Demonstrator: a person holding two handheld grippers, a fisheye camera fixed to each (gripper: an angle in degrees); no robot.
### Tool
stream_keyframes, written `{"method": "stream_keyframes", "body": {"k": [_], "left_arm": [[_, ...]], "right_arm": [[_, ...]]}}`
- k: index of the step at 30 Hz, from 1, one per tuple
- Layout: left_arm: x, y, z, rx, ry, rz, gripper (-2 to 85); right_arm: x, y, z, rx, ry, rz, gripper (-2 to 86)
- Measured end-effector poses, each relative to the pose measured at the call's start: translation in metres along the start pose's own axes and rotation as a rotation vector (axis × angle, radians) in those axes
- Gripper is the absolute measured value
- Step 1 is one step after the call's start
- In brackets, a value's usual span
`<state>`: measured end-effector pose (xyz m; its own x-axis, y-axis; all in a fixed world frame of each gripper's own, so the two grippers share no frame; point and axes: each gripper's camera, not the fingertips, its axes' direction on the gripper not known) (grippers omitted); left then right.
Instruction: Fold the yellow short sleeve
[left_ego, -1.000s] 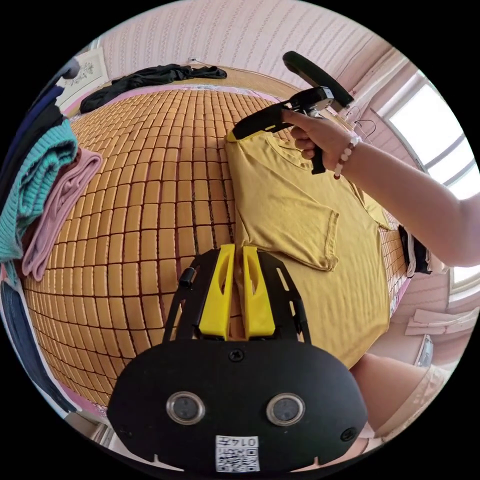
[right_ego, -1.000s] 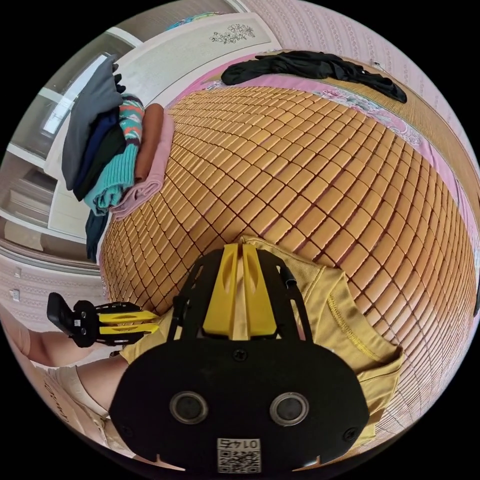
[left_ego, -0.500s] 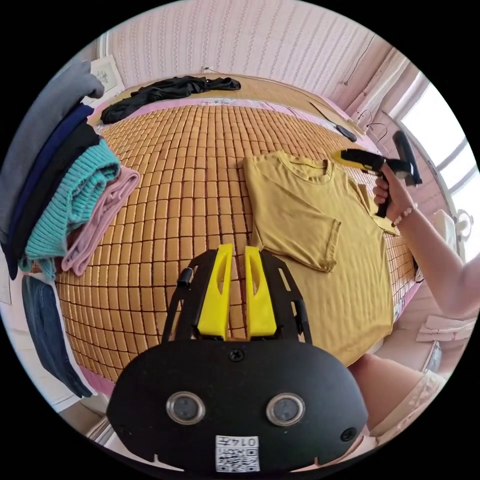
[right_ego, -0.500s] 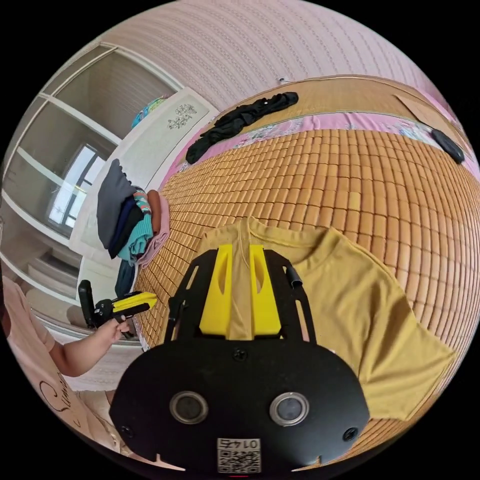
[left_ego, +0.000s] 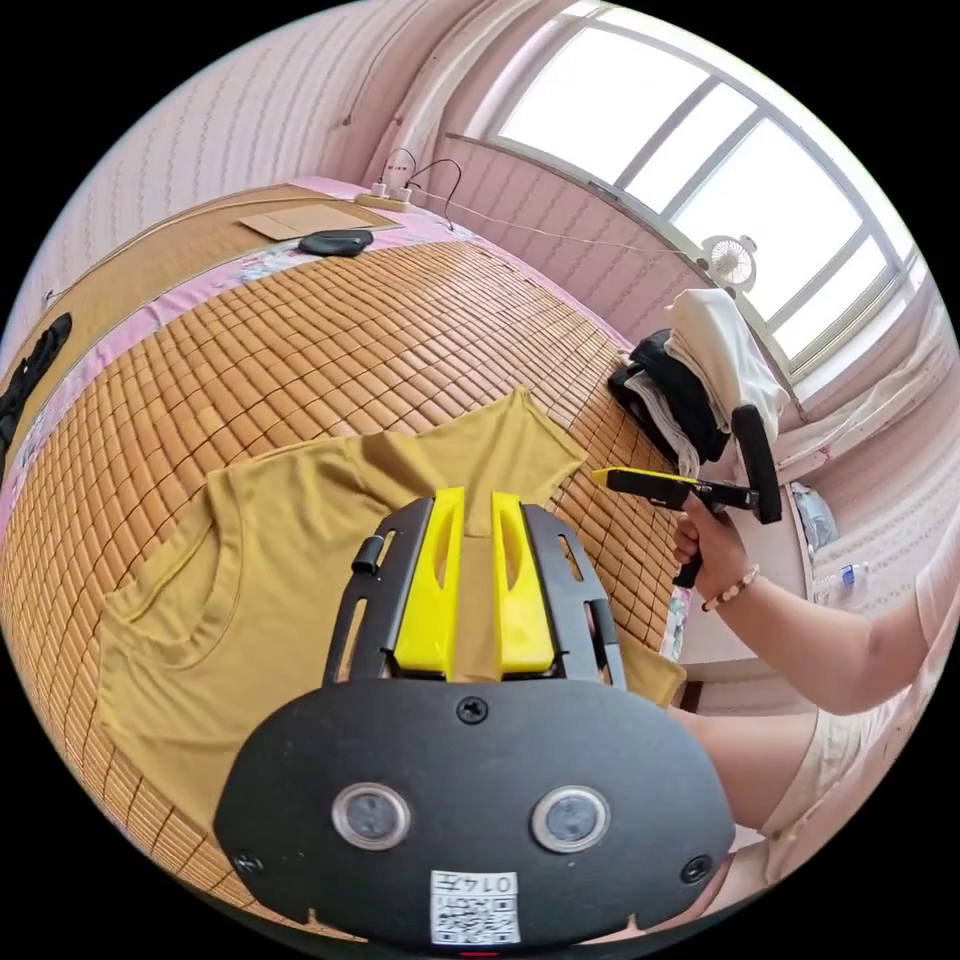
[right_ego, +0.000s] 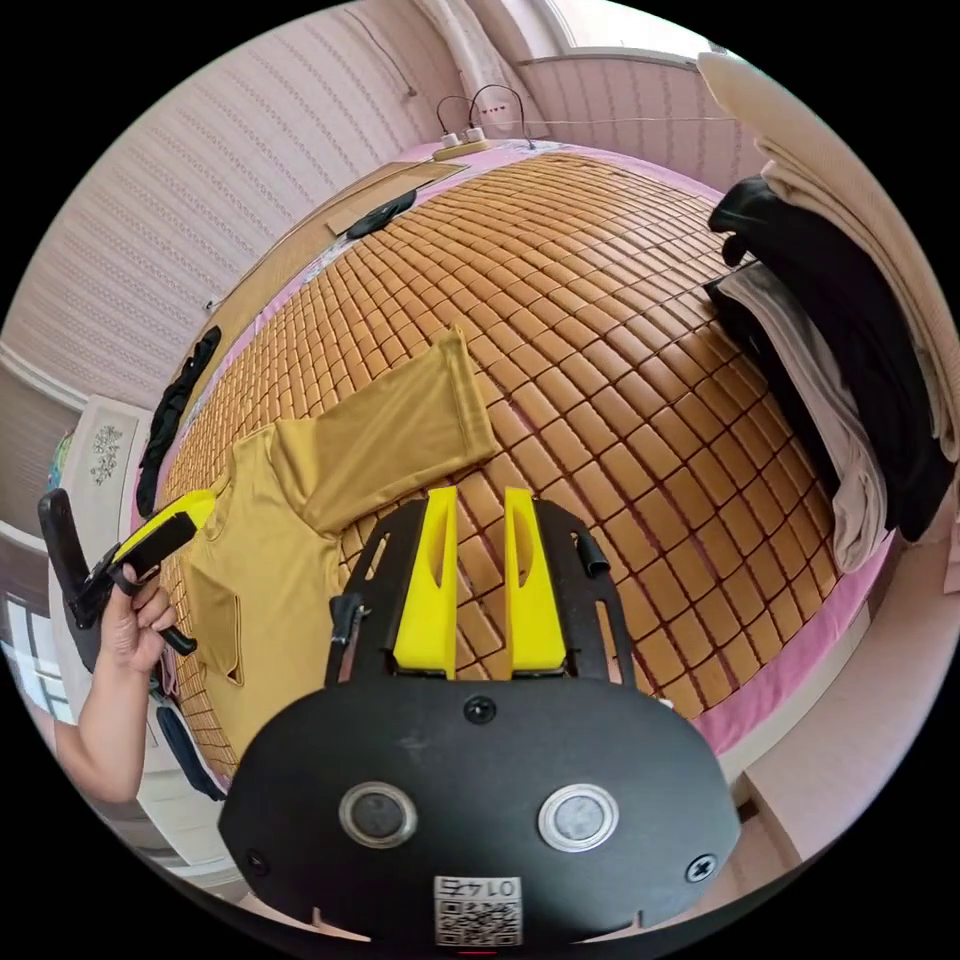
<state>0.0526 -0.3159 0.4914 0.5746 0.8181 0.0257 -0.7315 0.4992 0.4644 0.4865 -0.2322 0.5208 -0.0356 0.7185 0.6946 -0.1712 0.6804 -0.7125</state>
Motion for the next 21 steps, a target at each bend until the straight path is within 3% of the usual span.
{"method": "stream_keyframes", "body": {"k": [6, 13, 15, 21], "left_arm": [[0.039, -0.083, 0.073, -0.022, -0.022, 0.157, 6.2], [0.063, -0.132, 0.162, -0.259, -0.134, 0.284, 6.5], [0.065, -0.128, 0.162, -0.214, -0.142, 0.333, 1.1], [0.024, -0.106, 0.095, -0.072, -0.038, 0.226, -0.6]], "right_arm": [[0.027, -0.014, -0.002, 0.015, -0.093, 0.044, 5.1], [0.056, -0.012, -0.019, -0.029, -0.236, 0.032, 1.4], [0.060, -0.010, -0.025, -0.026, -0.251, 0.024, 1.1], [0.058, -0.010, -0.054, 0.025, -0.368, -0.075, 0.7]]}}
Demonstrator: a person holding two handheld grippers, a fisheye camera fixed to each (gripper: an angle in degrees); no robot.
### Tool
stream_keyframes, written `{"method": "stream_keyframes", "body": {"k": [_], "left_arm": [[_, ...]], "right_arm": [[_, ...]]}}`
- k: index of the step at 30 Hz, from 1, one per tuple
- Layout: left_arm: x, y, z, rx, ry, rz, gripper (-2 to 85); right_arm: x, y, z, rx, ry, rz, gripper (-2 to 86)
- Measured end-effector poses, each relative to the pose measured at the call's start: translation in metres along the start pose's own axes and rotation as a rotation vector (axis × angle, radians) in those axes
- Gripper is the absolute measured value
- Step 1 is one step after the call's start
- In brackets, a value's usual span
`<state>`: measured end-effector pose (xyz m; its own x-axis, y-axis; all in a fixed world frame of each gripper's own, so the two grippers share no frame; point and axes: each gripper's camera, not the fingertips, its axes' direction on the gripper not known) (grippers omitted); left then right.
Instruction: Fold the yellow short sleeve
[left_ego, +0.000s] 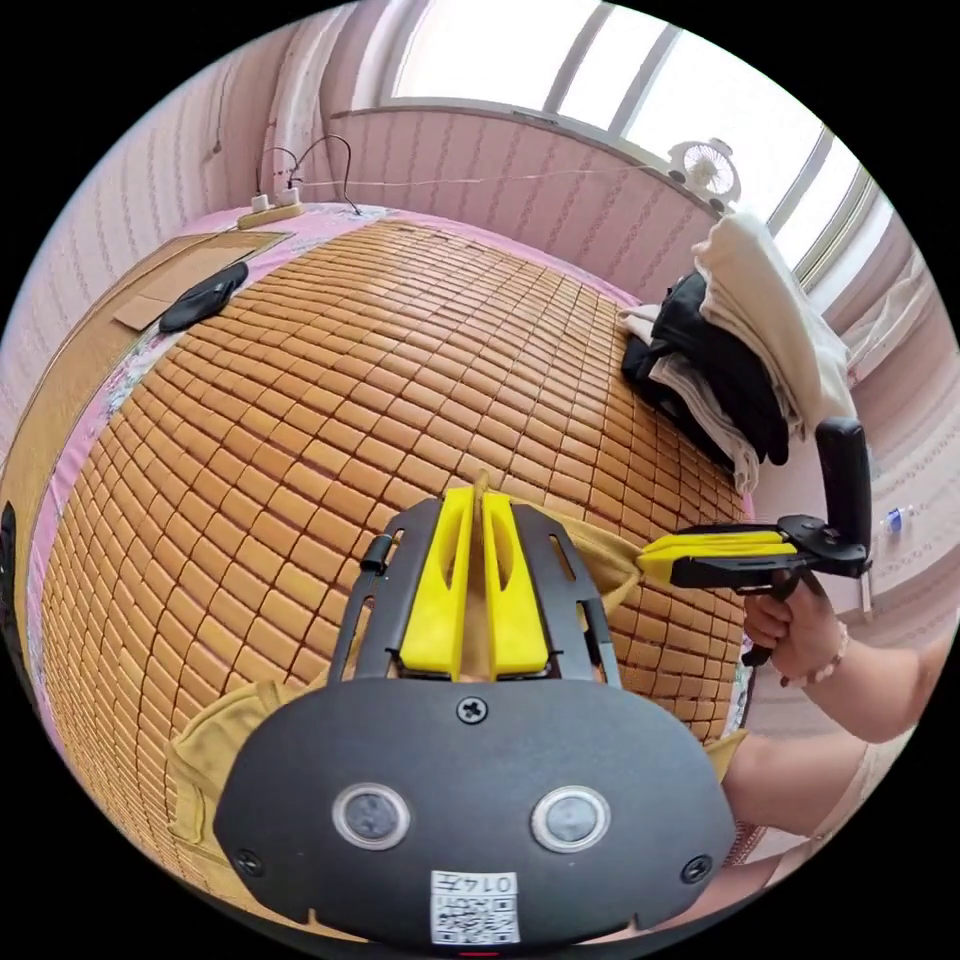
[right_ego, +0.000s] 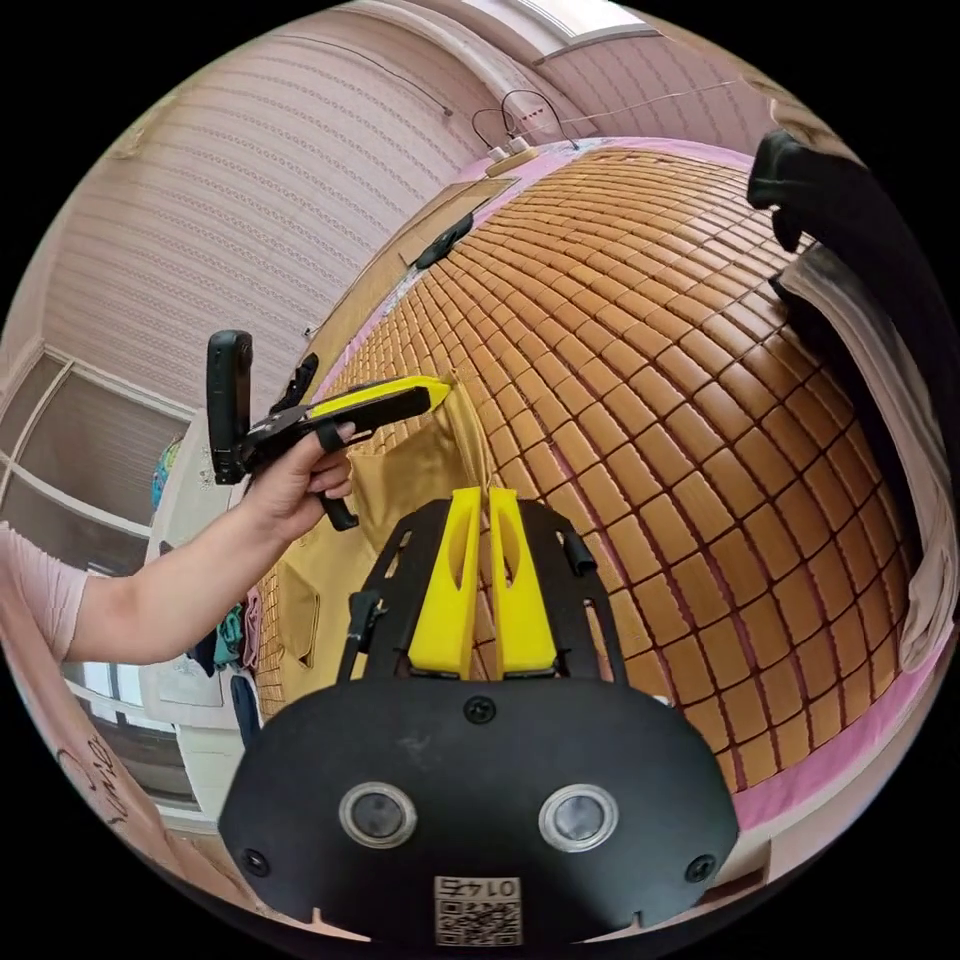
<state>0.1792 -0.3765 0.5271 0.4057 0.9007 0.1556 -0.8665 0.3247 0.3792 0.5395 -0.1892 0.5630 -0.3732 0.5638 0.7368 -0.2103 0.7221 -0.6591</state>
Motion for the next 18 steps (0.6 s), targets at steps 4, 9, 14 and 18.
{"method": "stream_keyframes", "body": {"k": [4, 9, 14, 18], "left_arm": [[-0.023, 0.050, -0.097, 0.157, 0.056, -0.088, -0.8], [-0.033, 0.132, -0.169, 0.200, 0.031, -0.200, -0.8], [-0.038, 0.211, -0.172, 0.125, 0.069, -0.379, -0.7], [-0.036, 0.231, -0.173, 0.115, 0.062, -0.412, -0.3]], "right_arm": [[-0.033, 0.003, -0.015, 0.007, -0.266, -0.153, 0.6], [-0.066, 0.026, 0.001, -0.210, -0.398, -0.245, 0.6], [-0.085, 0.059, 0.025, -0.390, -0.346, -0.274, 0.5], [-0.098, 0.079, 0.042, -0.471, -0.274, -0.296, 0.5]]}}
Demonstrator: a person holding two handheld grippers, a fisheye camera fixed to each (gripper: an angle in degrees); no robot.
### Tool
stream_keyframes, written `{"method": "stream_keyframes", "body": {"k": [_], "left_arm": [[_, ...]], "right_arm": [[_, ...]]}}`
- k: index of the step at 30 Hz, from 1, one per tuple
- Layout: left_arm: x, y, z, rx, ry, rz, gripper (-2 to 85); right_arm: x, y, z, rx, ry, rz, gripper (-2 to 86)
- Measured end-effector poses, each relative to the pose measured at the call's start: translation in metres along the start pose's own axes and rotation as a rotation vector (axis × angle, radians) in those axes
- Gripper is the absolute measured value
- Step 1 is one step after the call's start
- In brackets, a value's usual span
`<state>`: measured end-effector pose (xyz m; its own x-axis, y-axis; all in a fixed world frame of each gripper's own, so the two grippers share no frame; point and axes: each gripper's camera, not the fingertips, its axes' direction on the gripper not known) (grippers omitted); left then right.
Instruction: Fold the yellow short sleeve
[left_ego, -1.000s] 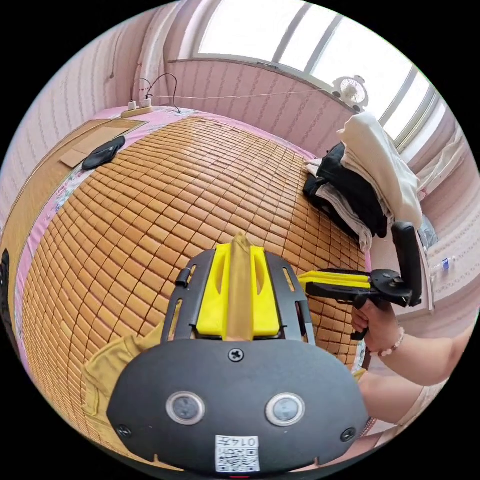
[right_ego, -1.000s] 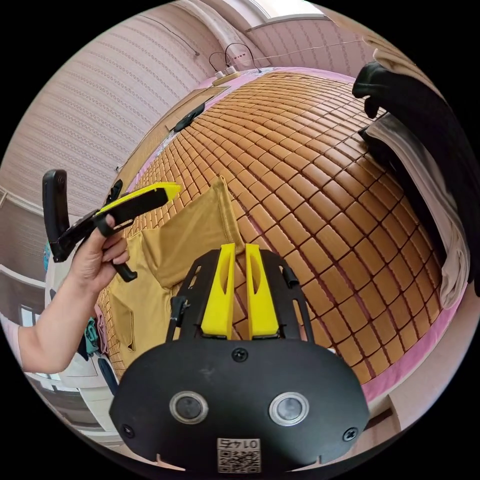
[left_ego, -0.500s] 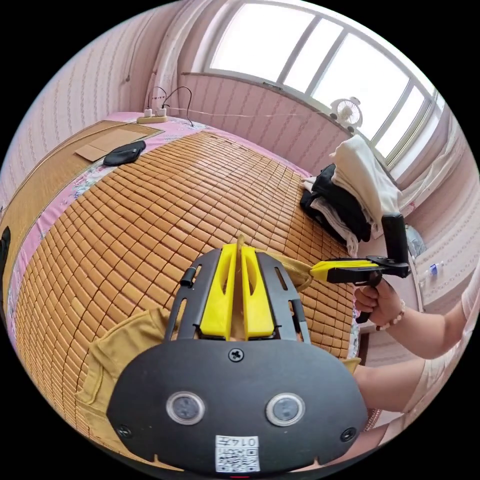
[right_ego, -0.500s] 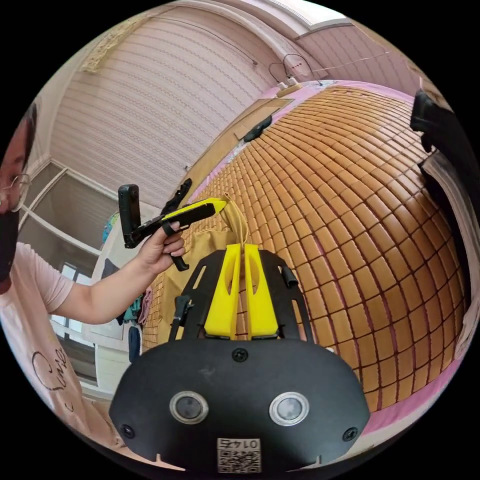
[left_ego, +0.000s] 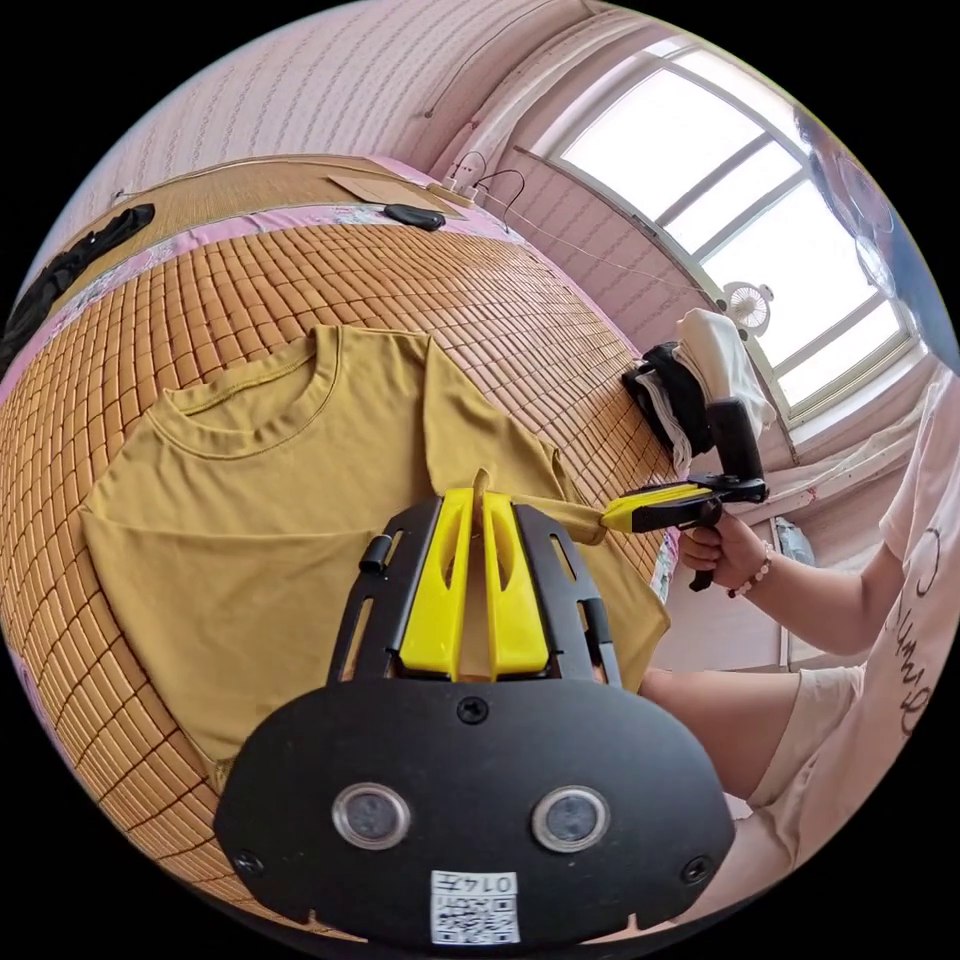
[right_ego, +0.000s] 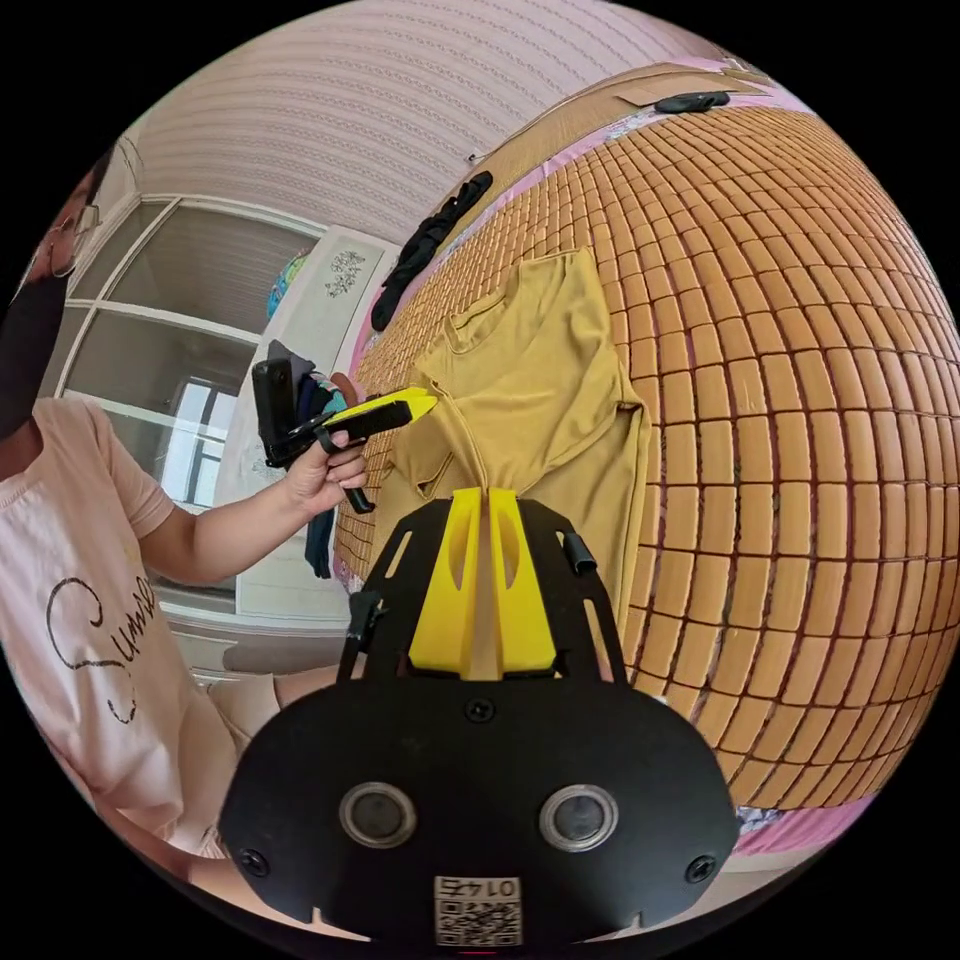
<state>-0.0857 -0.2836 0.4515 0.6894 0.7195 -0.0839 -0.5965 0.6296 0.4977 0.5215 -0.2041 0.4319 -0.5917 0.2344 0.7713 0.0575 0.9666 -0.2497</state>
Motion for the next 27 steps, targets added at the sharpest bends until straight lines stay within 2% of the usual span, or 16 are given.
{"method": "stream_keyframes", "body": {"k": [5, 10, 12, 18, 22, 27], "left_arm": [[-0.007, 0.012, -0.005, -0.034, -0.015, -0.022, 1.7], [-0.013, 0.023, -0.017, -0.109, -0.042, -0.049, 3.3], [-0.011, 0.023, -0.027, -0.110, -0.064, -0.053, 3.5], [-0.007, 0.004, -0.060, -0.020, -0.125, -0.099, 4.4], [-0.057, -0.001, -0.100, 0.132, -0.132, -0.335, 6.3], [-0.107, -0.002, -0.153, 0.252, -0.280, -0.474, 6.8]], "right_arm": [[-0.012, 0.004, 0.021, -0.098, 0.059, -0.027, 0.3], [-0.034, 0.018, 0.048, -0.327, 0.221, -0.160, 0.0], [-0.038, 0.020, 0.052, -0.347, 0.246, -0.176, 0.0], [-0.045, -0.004, 0.048, -0.169, 0.297, -0.170, 2.2], [-0.041, -0.056, 0.042, -0.011, 0.377, -0.181, 9.1], [-0.023, -0.122, 0.052, 0.083, 0.457, -0.171, 9.3]]}}
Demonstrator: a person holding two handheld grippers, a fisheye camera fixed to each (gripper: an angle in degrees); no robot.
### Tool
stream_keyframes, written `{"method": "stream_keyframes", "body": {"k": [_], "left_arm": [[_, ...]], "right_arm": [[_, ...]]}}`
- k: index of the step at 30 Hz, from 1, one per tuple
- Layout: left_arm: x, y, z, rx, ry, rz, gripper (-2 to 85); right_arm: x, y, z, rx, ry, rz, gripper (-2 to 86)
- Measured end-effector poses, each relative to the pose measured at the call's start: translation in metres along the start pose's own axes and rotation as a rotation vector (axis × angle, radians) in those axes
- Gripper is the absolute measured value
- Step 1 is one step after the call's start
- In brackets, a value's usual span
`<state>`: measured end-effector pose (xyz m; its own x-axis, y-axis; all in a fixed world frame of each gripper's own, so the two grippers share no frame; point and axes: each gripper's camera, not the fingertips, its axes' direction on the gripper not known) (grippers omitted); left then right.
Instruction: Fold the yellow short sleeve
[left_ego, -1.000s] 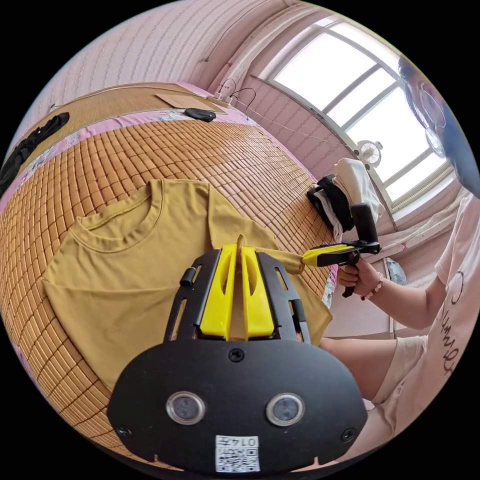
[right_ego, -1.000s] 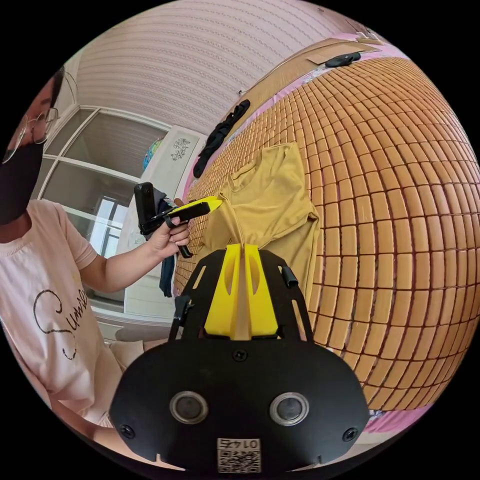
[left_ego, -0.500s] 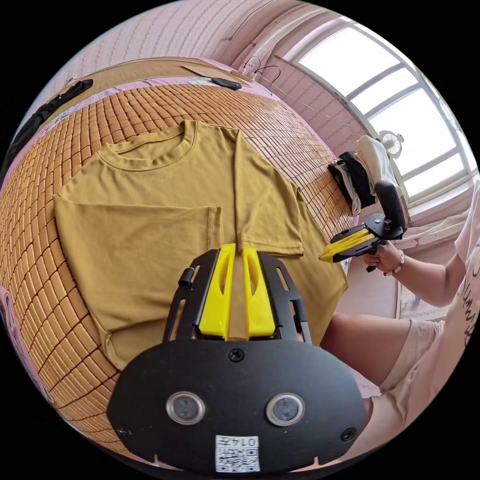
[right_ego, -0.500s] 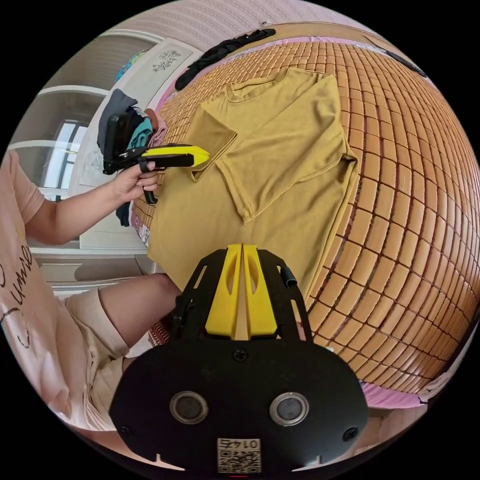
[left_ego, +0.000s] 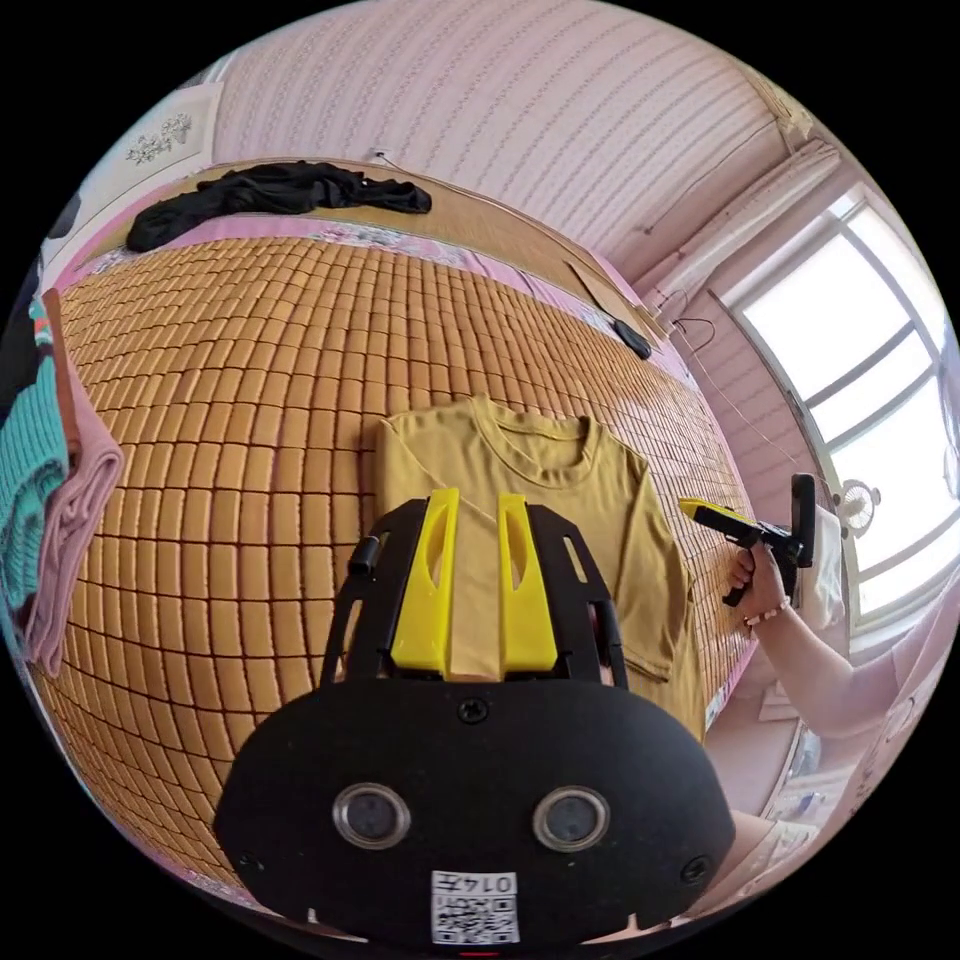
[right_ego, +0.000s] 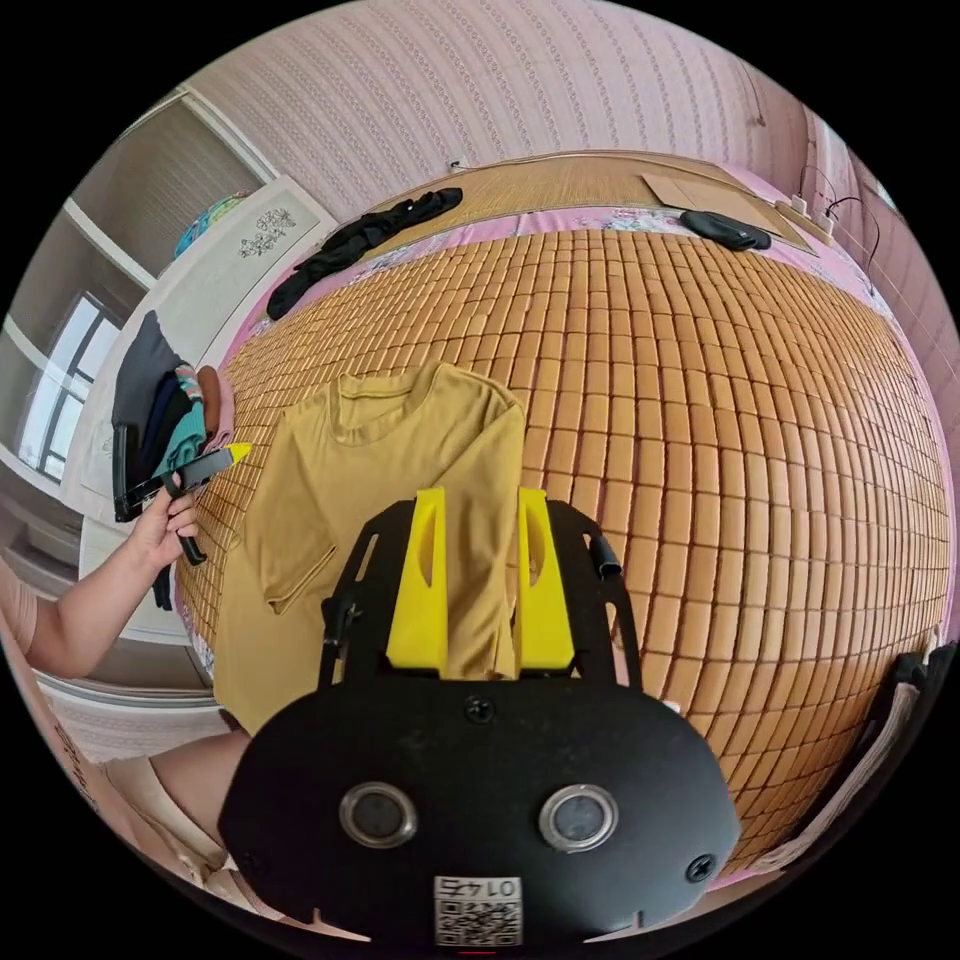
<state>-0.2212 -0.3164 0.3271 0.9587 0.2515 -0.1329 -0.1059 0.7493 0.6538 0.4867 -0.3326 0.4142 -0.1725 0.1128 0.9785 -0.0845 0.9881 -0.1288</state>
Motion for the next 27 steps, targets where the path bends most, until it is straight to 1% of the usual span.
{"method": "stream_keyframes", "body": {"k": [2, 5, 7, 8, 10, 11, 12, 15, 18, 19, 20, 22, 24, 27], "left_arm": [[-0.018, -0.016, -0.006, -0.003, -0.032, -0.016, 7.6], [-0.031, -0.032, -0.007, 0.015, -0.085, -0.018, 8.8], [-0.038, -0.041, -0.001, 0.005, -0.086, -0.030, 9.3], [-0.042, -0.046, 0.005, -0.018, -0.058, -0.041, 9.1], [-0.047, -0.053, 0.014, -0.076, -0.022, -0.061, 7.0], [-0.046, -0.058, 0.016, -0.100, 0.035, -0.049, 3.3], [-0.045, -0.060, 0.017, -0.110, 0.051, -0.039, 1.5], [-0.038, -0.071, 0.016, -0.171, -0.027, -0.005, -0.5], [-0.041, -0.087, 0.006, -0.130, -0.076, -0.025, -0.9], [-0.046, -0.094, -0.001, -0.088, -0.063, -0.081, -0.9], [-0.051, -0.099, -0.010, -0.032, -0.010, -0.143, -0.9], [-0.051, -0.106, -0.021, 0.026, 0.061, -0.182, -1.0], [-0.043, -0.109, -0.030, 0.034, 0.059, -0.135, -1.0], [-0.026, -0.099, -0.052, 0.029, 0.034, -0.008, -1.0]], "right_arm": [[0.008, -0.015, 0.011, 0.016, -0.040, 0.014, 8.5], [0.015, -0.032, 0.032, -0.020, -0.012, 0.041, 9.6], [0.015, -0.039, 0.045, -0.063, -0.004, 0.033, 7.1], [0.014, -0.040, 0.046, -0.063, -0.012, 0.019, 5.7], [0.006, -0.045, 0.048, -0.071, 0.001, -0.059, 2.8], [0.005, -0.047, 0.048, -0.084, 0.020, -0.069, 2.5], [0.003, -0.051, 0.048, -0.098, 0.040, -0.088, 2.0], [0.009, -0.062, 0.043, -0.098, 0.027, -0.072, 1.3], [0.021, -0.077, 0.042, -0.085, 0.015, -0.015, 0.9], [0.025, -0.081, 0.039, -0.065, 0.027, 0.007, 0.9], [0.027, -0.084, 0.038, -0.053, 0.023, 0.017, 0.9], [0.032, -0.091, 0.032, -0.011, -0.027, 0.050, 0.8], [0.031, -0.091, 0.029, 0.004, -0.043, 0.044, 0.8], [0.021, -0.080, 0.019, 0.013, -0.047, -0.011, 0.8]]}}
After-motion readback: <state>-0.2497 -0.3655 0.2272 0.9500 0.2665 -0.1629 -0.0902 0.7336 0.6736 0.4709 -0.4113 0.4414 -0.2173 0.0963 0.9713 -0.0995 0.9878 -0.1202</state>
